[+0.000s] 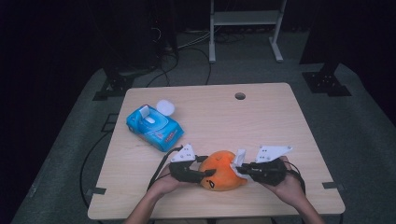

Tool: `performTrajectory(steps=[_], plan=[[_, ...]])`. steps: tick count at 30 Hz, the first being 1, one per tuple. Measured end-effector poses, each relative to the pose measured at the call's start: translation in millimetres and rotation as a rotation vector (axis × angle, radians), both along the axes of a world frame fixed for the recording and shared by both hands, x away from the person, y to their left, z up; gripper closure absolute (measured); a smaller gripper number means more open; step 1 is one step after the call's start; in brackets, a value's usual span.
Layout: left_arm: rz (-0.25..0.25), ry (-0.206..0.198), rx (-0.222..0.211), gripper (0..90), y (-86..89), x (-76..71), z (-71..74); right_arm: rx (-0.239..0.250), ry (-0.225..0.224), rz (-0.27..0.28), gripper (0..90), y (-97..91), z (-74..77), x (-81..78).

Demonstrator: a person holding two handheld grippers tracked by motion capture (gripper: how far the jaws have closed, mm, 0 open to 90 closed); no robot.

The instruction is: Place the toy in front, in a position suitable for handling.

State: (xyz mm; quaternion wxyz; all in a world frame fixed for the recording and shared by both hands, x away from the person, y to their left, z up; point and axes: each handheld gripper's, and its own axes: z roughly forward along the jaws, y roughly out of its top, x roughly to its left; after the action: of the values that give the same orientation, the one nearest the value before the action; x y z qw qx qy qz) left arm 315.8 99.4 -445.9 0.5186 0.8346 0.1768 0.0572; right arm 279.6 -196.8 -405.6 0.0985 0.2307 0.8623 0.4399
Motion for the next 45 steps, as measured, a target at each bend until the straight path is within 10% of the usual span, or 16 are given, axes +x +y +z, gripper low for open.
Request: performTrajectory(steps=[11,31,37,41,45], plan=[[0.015,0.008,-0.007,43.1,0.0,1.5,-0.4,-0.087,0.059,0.024,83.7,-10.3,-9.0,5.4],[-0.054,-0.102,0.039,42.7,-24.1,-18.1,10.2,0.055,-0.091,-0.054,83.8,-0.7,24.8,0.6],[-0.041,-0.017,-0.013,23.4,-23.8,-13.1,14.7,0.0,-0.017,-0.025,83.8,4.3,8.9,2.7],[-0.028,0.031,0.027,10.5,-30.8,-10.0,6.8,0.001,0.003,0.008,83.8,4.0,8.5,1.1],[-0.037,0.016,0.009,24.8,-30.3,-10.7,1.9,-0.015,-0.007,0.006,83.8,5.2,9.2,0.0]])
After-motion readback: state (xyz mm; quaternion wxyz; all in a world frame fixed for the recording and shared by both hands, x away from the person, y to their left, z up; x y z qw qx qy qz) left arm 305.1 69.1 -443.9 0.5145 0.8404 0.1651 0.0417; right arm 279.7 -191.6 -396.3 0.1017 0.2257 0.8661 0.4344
